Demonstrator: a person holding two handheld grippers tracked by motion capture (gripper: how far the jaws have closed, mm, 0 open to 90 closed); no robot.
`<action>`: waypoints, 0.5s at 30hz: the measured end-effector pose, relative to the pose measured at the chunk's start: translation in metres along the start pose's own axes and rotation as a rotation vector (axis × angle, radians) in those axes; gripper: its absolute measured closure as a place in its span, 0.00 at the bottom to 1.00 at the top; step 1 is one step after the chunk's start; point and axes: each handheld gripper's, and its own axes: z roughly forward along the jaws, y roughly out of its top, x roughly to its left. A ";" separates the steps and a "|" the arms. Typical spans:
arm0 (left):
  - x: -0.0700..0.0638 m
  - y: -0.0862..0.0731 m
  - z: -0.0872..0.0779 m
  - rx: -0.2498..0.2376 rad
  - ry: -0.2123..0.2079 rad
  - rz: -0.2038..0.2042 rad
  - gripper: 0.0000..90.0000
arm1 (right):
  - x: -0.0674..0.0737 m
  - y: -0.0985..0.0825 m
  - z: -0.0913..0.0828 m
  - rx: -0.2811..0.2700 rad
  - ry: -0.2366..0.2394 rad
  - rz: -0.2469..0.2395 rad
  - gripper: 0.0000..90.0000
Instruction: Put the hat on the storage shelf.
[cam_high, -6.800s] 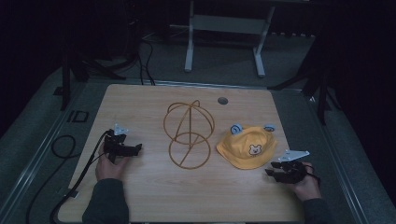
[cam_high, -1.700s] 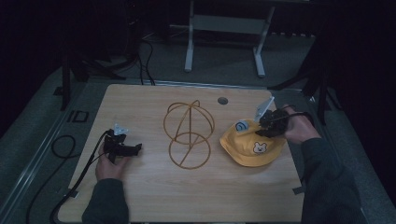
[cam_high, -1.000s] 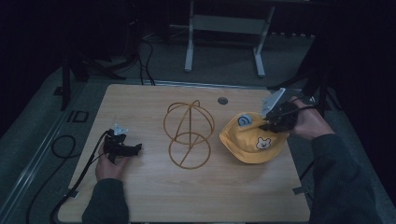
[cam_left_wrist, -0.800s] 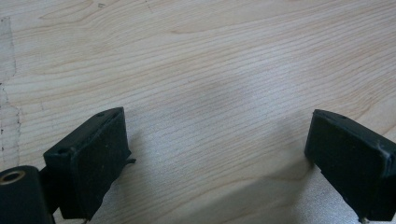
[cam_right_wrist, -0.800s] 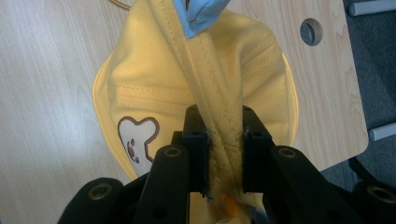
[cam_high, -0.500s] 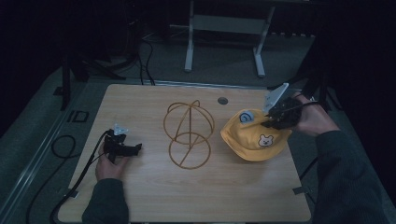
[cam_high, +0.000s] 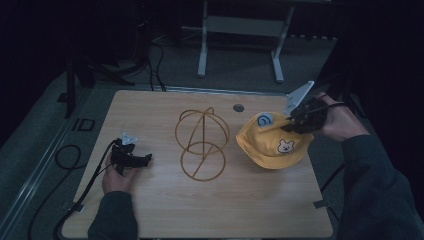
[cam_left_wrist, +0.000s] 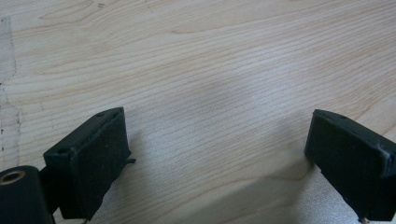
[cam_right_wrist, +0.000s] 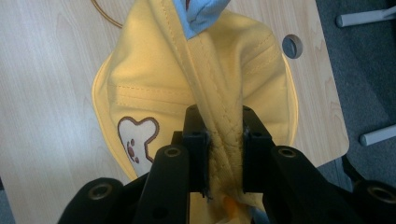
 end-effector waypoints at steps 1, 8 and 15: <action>0.000 0.000 0.000 0.000 0.000 0.000 0.07 | 0.000 0.001 -0.001 0.001 0.000 0.000 0.85; 0.000 0.000 0.000 0.000 0.001 0.002 0.07 | -0.003 0.005 -0.011 -0.011 -0.007 0.000 0.85; 0.000 0.000 0.000 0.000 0.002 0.001 0.07 | -0.007 0.014 -0.025 -0.024 -0.020 0.009 0.85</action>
